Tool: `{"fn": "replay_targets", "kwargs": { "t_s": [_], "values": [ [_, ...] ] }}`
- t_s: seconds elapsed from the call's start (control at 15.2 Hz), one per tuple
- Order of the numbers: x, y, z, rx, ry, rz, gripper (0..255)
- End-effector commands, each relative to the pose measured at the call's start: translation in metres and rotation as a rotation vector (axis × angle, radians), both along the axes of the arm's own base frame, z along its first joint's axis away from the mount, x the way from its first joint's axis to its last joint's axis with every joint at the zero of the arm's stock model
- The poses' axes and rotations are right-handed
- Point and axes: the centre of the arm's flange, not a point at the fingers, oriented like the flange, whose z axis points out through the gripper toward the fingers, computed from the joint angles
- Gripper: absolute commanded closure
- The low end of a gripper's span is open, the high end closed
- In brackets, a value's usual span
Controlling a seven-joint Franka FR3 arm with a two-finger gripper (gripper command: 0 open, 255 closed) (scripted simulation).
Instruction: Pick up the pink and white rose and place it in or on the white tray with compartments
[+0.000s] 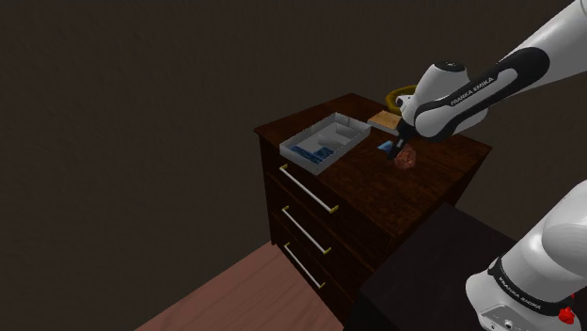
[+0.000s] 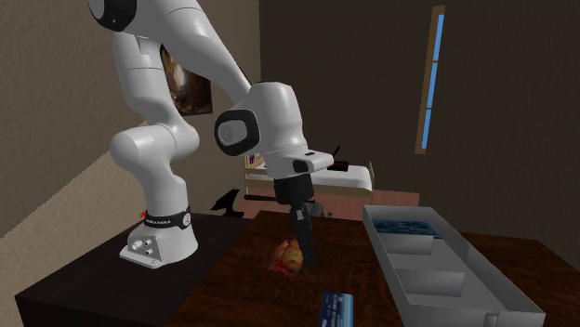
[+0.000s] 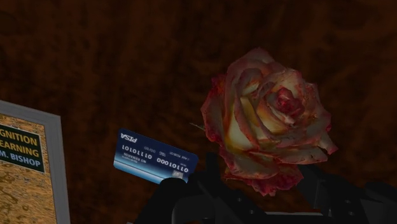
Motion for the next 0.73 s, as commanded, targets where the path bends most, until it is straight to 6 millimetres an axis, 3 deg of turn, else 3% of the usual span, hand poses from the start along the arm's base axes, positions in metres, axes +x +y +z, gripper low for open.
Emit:
{"fn": "replay_targets", "kwargs": {
  "t_s": [0.0,0.66],
  "values": [
    [0.0,0.0,0.0,0.0,0.002,-0.001,255],
    [0.0,0.0,0.053,0.0,0.002,-0.001,255]
  ]
}}
